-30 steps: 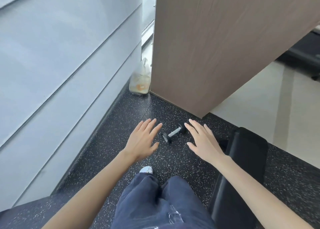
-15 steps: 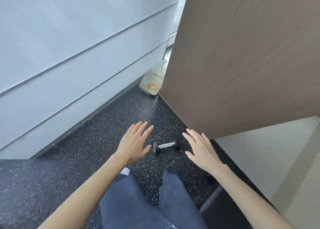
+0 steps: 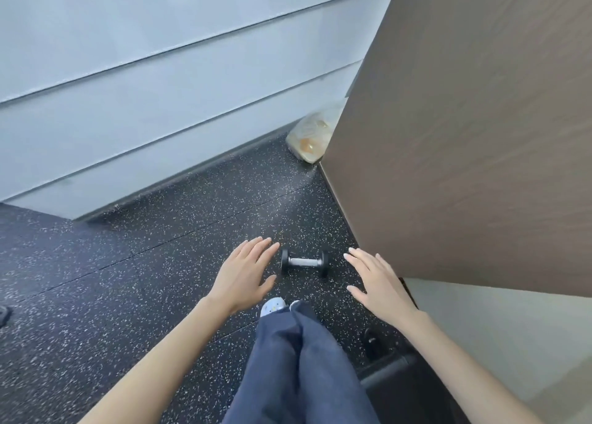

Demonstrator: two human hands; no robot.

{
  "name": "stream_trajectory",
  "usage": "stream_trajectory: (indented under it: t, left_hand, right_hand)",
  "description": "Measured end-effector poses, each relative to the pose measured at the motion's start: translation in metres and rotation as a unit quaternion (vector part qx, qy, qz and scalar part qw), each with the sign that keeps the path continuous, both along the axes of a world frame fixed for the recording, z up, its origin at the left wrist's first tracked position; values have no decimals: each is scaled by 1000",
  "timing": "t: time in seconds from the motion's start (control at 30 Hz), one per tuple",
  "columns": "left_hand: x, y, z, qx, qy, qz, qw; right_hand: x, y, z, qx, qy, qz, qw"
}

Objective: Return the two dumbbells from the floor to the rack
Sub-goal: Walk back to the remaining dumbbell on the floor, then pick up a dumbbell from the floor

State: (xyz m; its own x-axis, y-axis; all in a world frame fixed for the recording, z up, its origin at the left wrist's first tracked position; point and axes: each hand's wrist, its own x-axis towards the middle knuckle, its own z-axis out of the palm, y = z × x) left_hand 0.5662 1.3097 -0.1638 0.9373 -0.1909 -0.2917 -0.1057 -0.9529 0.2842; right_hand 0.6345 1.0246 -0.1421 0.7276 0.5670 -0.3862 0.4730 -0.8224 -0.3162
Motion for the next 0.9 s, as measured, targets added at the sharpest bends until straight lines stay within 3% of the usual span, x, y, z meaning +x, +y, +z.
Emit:
stream_trajectory:
  t: [0.13,0.27,0.53,0.7,0.9]
  left_hand:
    - [8,-2,-50,-1,17,-1,1000]
    - [20,-20,-130,-18,62,76,995]
    - [30,-53,-345,-39,74,127,988]
    - [18,-63,-476,-45,97,211,972]
    - [11,-75,-574,-62,126,255,957]
  right_hand:
    - [14,-3,-45,17,20,-14,1000]
    - [33,-10,-124,16,37,-36,999]
    - [45,-16,-340,45,102,-87,990]
    - [34,-23,-476,65,142,-150,976]
    - [35,-30,-583,69,152,-202,965]
